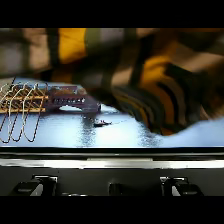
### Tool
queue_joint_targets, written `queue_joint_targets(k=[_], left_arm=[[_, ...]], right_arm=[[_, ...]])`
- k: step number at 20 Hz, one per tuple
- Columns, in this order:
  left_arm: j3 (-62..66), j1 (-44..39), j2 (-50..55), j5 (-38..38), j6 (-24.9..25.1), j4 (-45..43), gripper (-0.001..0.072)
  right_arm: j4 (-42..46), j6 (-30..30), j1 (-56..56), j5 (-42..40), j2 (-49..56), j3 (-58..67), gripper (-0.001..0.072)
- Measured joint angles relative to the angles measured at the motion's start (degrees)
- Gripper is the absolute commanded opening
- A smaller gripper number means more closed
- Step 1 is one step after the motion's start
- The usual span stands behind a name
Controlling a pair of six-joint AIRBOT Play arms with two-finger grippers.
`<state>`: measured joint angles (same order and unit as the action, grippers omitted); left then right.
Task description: Fold the clothes and pants, and hang the long-sleeved shirts on hangers.
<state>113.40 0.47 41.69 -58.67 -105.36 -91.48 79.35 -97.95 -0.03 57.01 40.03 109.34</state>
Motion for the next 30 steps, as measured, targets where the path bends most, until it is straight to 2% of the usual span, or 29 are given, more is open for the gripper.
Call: queue_joint_targets(k=[4,6,9,15,18,19,20,21,22,23,24,25,26,27,28,30], left_arm=[[-3.39,0.00,-1.66,-2.71,-1.42,-0.44,0.0025],[-6.93,0.00,-0.72,-2.97,-1.77,-0.11,0.0026],[-13.42,0.00,3.21,-2.32,-2.05,0.09,0.0026],[-22.75,0.00,18.93,5.42,-1.73,-0.22,0.0026],[-24.04,0.11,28.59,6.84,-1.79,-1.18,0.0026],[-24.24,0.20,31.39,6.71,-2.29,-1.36,0.0027],[-24.37,0.33,33.99,6.27,-2.95,-1.49,0.0028],[-24.50,0.46,36.57,5.27,-3.72,-1.49,0.0033],[-24.59,0.61,38.84,4.13,-4.17,-1.33,0.0088],[-24.65,0.72,40.48,2.86,-4.48,-0.81,0.0185],[-24.65,0.87,41.79,2.05,-4.83,-0.09,0.0204],[-24.68,1.14,42.77,0.92,-5.07,0.57,0.0206],[-24.68,1.62,43.28,0.02,-5.05,1.77,0.0279],[-24.61,2.29,43.36,-0.79,-4.52,3.21,0.0681],[-24.59,3.26,43.17,-1.79,-3.82,5.09,0.0704],[-24.52,5.97,41.83,-4.57,-1.55,9.31,0.0704]], right_arm=[[1.90,-3.02,0.00,1.05,1.84,0.15,0.0029],[1.60,-4.39,-0.02,1.01,6.91,0.13,0.0029],[-4.76,-5.03,-0.02,-0.87,18.47,0.15,0.0029],[-32.22,4.68,1.14,-8.26,46.31,0.15,0.0029],[-38.34,9.11,3.80,-10.40,58.12,0.15,0.0039],[-38.93,9.90,4.52,-10.54,61.11,0.15,0.0086],[-39.28,10.67,5.07,-10.47,63.60,0.15,0.0098],[-39.15,11.06,5.44,-9.88,65.75,0.15,0.0157],[-38.25,11.52,5.62,-9.14,67.34,0.15,0.0270],[-37.27,11.85,5.62,-8.17,68.24,0.15,0.0379],[-36.46,12.00,5.35,-6.88,68.61,0.15,0.0489],[-35.78,12.22,4.72,-4.83,68.50,0.17,0.0503],[-34.93,12.35,3.61,-2.01,67.91,0.15,0.0503],[-34.10,12.41,2.21,1.38,66.82,0.15,0.0503],[-33.11,12.85,0.37,5.60,65.18,0.17,0.0503],[-29.62,13.94,-3.80,14.86,61.33,0.11,0.0503]])
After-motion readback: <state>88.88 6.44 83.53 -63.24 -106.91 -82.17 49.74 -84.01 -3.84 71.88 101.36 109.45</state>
